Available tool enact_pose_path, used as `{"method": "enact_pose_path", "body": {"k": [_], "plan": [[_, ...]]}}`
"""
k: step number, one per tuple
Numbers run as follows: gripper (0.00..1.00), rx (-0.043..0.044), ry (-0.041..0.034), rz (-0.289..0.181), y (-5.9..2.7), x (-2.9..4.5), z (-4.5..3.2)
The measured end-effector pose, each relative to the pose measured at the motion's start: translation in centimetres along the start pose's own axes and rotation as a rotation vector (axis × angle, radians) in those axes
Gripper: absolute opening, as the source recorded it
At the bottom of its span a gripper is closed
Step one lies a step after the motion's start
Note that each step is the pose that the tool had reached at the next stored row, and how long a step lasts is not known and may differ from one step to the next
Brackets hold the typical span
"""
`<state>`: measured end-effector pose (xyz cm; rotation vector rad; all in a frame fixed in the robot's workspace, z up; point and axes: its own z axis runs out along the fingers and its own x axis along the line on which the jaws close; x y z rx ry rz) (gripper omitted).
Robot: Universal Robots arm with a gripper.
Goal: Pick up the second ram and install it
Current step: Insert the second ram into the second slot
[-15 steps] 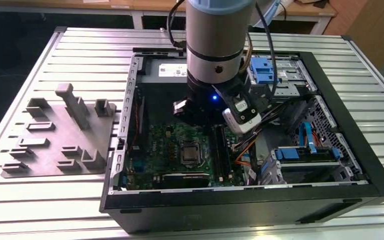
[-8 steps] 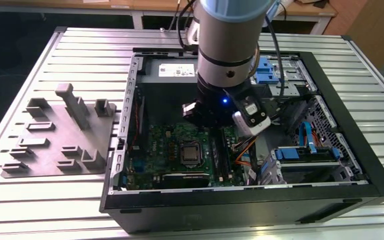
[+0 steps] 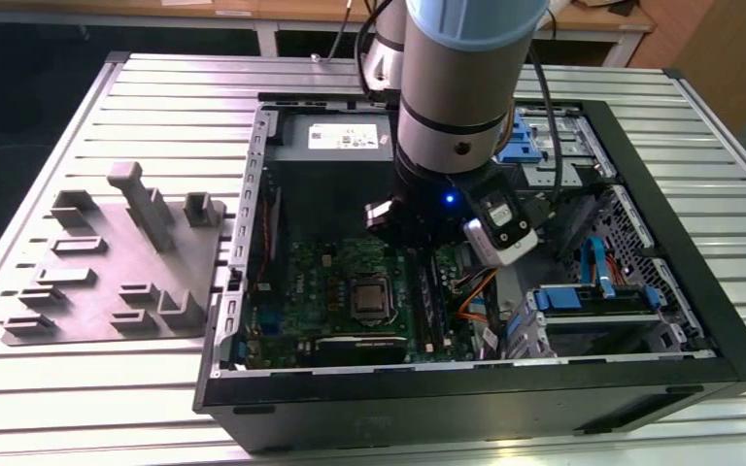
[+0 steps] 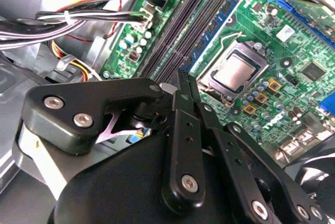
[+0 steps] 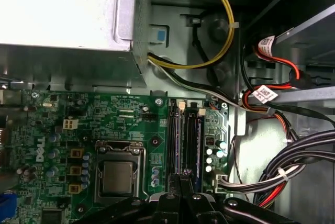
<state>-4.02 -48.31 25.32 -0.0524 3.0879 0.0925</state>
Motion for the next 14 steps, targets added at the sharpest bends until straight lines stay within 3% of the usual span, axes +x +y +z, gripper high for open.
{"method": "enact_pose_path", "body": {"k": [14], "plan": [[0.11, 0.0002, -0.0015, 0.024, -0.05, -0.02, 0.67]]}}
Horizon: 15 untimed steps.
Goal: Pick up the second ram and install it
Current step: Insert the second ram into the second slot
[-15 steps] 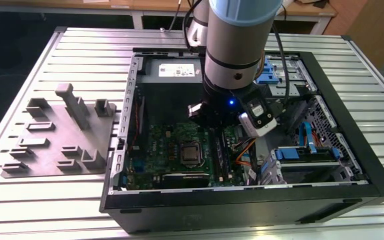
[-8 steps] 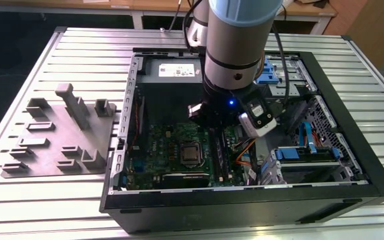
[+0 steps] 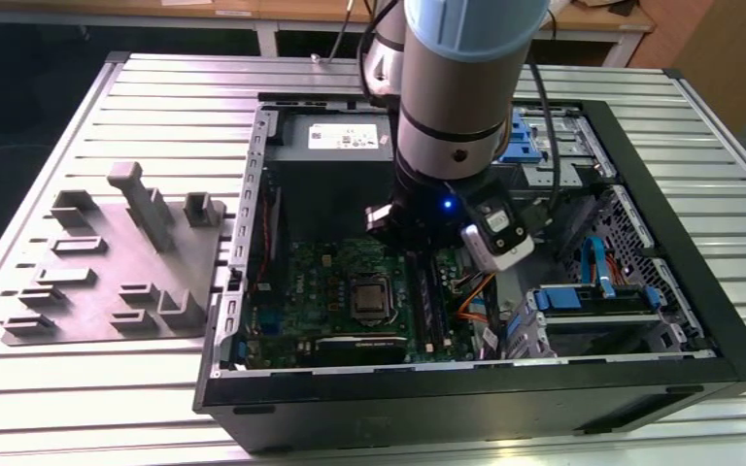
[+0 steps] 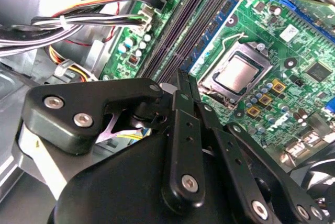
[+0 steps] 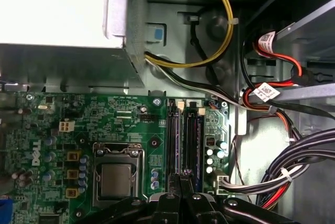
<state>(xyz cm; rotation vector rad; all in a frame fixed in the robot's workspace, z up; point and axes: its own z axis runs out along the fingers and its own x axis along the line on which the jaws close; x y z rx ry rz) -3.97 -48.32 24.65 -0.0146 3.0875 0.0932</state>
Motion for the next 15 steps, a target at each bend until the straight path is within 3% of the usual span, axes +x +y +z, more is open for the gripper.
{"method": "enact_pose_path", "body": {"k": [15], "plan": [[0.11, 0.0001, -0.0006, 0.011, -0.12, -0.06, 0.92]]}}
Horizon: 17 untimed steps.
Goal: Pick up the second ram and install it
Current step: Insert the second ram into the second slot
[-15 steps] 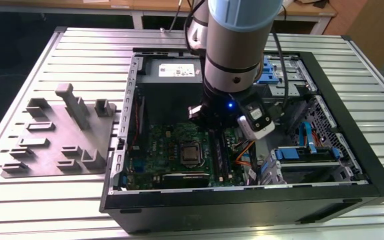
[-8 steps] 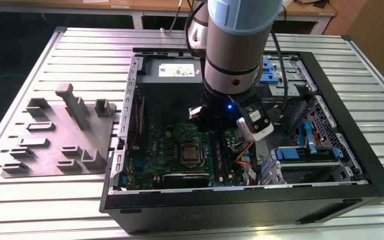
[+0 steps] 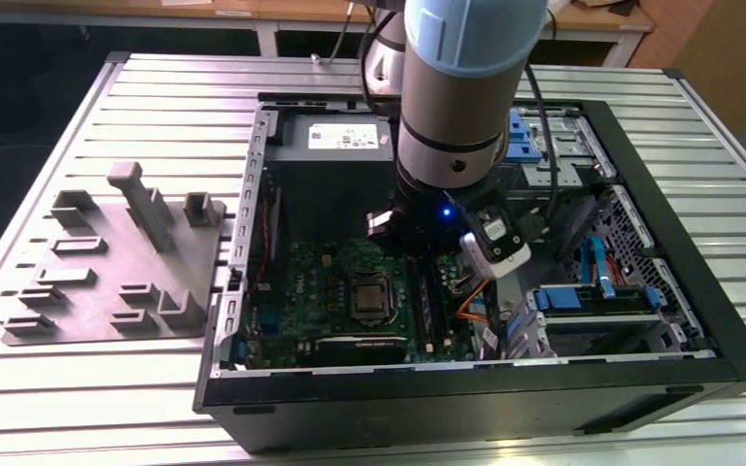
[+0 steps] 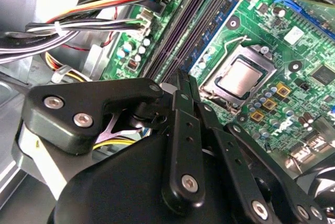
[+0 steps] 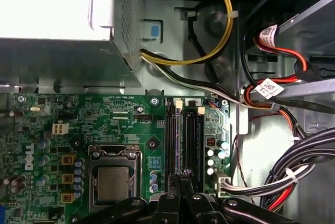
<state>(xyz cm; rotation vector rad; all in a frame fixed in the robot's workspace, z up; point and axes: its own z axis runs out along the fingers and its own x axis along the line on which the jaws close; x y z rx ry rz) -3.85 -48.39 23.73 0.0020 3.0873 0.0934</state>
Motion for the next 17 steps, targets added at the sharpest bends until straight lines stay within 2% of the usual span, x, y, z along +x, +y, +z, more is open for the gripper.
{"method": "enact_pose_path", "body": {"k": [17], "plan": [[0.11, 0.0001, 0.0001, 0.000, -0.16, -0.14, 0.72]]}}
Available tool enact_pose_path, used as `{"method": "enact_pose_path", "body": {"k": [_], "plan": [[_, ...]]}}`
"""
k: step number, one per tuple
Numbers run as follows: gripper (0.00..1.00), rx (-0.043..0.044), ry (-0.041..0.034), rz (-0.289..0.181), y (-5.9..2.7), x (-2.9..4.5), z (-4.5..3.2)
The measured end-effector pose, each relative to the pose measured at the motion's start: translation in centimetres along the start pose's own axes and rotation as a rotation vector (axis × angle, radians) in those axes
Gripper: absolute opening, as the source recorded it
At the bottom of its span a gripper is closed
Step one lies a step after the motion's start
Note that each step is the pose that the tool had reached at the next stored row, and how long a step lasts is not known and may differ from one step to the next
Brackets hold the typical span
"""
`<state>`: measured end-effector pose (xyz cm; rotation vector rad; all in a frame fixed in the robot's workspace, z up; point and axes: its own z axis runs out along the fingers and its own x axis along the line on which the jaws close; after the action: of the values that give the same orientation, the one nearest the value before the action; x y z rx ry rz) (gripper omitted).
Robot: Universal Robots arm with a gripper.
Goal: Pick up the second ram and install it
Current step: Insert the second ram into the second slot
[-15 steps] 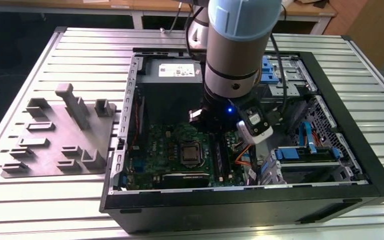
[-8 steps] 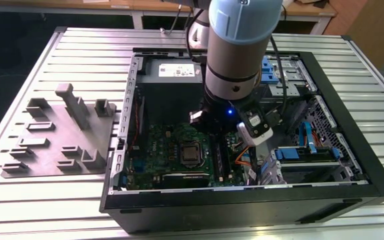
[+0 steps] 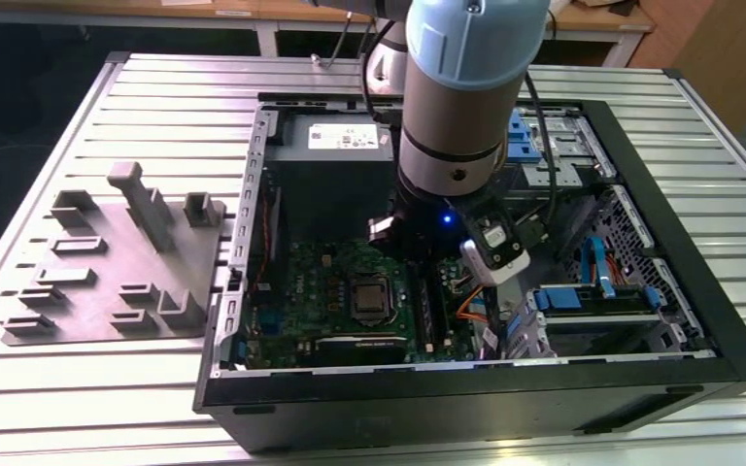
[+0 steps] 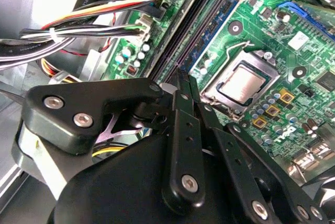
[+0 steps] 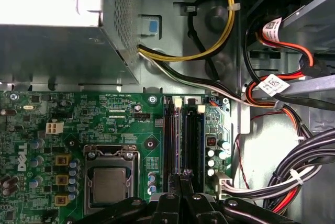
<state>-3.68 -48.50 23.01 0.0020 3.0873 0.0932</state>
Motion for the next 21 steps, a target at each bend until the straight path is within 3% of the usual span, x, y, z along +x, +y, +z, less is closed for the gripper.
{"method": "enact_pose_path", "body": {"k": [21], "plan": [[0.11, -0.0002, -0.0001, 0.000, -0.25, 0.01, 0.34]]}}
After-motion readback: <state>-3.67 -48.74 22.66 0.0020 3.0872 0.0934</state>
